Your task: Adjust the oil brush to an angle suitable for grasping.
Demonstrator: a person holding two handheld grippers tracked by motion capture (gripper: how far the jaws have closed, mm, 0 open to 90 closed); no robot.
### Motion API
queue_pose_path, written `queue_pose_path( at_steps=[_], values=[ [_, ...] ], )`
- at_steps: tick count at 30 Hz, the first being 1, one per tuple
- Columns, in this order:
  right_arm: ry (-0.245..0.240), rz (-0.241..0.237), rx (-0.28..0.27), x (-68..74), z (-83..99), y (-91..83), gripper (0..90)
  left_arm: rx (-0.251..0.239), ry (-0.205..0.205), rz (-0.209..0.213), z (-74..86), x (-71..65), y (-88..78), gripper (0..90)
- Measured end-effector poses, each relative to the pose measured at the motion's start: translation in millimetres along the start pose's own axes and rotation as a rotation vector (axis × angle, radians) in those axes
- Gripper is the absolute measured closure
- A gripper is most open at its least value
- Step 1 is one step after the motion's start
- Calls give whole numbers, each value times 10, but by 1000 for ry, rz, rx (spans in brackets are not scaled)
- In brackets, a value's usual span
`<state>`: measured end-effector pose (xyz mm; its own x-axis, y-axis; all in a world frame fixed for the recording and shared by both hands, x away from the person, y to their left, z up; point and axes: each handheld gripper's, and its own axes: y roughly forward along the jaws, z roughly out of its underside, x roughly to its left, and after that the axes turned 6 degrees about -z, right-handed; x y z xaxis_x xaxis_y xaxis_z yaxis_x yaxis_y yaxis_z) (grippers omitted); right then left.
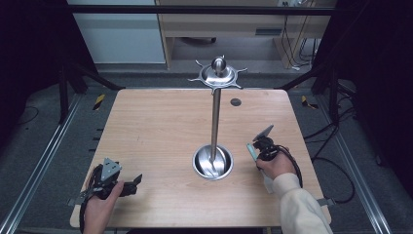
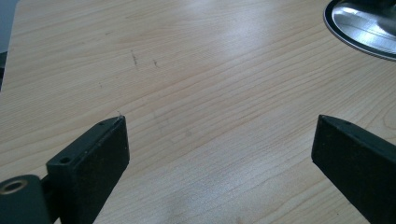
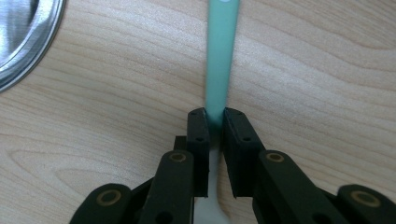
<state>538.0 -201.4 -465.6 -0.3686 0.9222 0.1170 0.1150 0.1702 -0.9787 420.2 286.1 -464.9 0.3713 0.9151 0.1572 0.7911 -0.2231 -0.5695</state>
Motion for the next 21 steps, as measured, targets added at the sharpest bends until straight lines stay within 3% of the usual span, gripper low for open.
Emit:
queue_pose_path(
  at_steps=[8, 21],
  values=[
    [-12, -31, -41, -94, 58, -160, 820, 2, 1, -1, 0, 8, -1, 37],
    [-63, -65, -266, -166, 188, -927, 820, 4, 4, -5, 4, 13, 0, 37]
  ],
)
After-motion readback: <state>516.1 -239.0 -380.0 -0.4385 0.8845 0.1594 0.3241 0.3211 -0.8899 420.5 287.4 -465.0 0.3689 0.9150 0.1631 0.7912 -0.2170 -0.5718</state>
